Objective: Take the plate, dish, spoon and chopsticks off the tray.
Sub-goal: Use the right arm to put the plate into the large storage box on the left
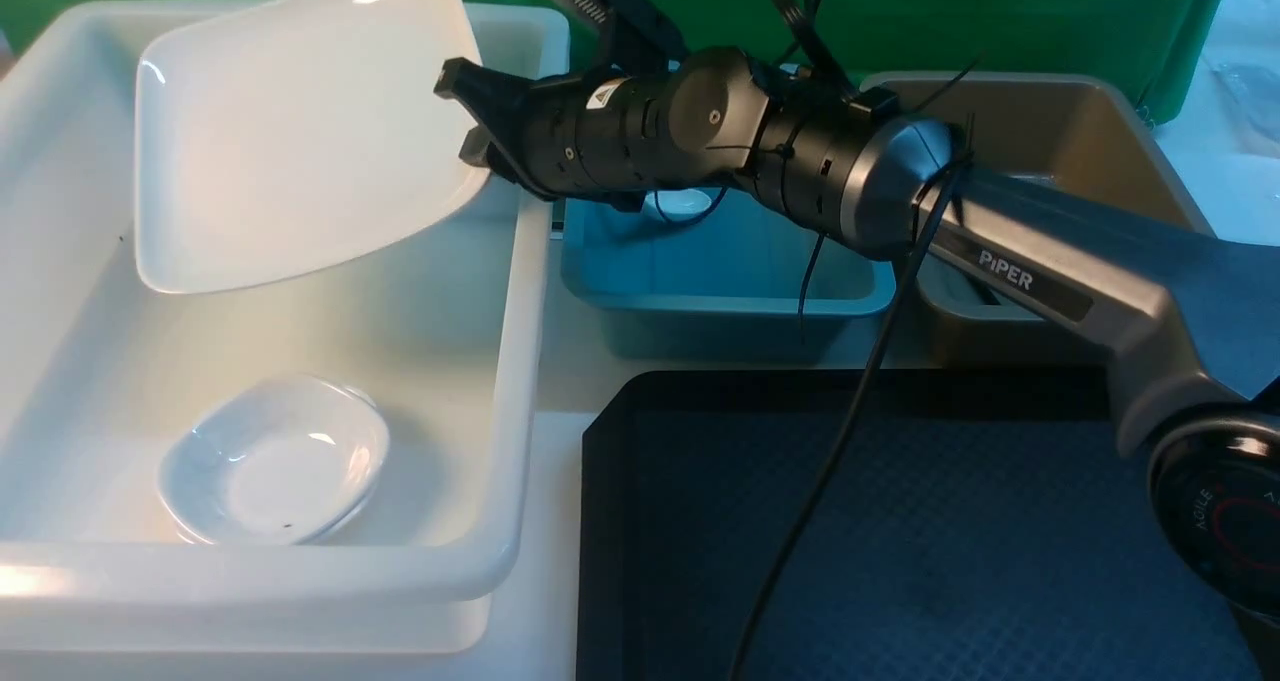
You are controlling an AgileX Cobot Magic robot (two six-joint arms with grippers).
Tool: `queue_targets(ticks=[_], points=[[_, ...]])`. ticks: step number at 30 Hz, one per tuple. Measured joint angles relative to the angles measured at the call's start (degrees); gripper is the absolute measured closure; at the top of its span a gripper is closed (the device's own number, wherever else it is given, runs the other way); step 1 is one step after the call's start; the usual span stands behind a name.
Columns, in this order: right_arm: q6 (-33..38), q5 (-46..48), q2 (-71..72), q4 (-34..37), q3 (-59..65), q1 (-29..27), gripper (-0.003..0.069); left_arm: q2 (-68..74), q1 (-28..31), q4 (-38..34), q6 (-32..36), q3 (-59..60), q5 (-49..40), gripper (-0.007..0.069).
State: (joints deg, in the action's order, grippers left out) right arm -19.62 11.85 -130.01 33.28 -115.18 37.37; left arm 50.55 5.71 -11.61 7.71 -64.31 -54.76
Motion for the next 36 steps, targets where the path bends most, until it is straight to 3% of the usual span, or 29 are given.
queue_targets(ticks=[11,18,36], points=[[-3.3,3.9,0.0,0.0,0.0,0.0,0.0587,0.0,0.0,0.0,0.0,0.0,0.0,0.0608],[-3.4,4.8,0.0,-0.1,0.0,0.0,0.0533,0.0,0.0,0.0,0.0,0.0,0.0,0.0608],[-6.3,5.7,0.0,0.0,0.0,0.0,0.0512,0.0,-0.1,0.0,0.0,0.0,-0.2,0.0608]])
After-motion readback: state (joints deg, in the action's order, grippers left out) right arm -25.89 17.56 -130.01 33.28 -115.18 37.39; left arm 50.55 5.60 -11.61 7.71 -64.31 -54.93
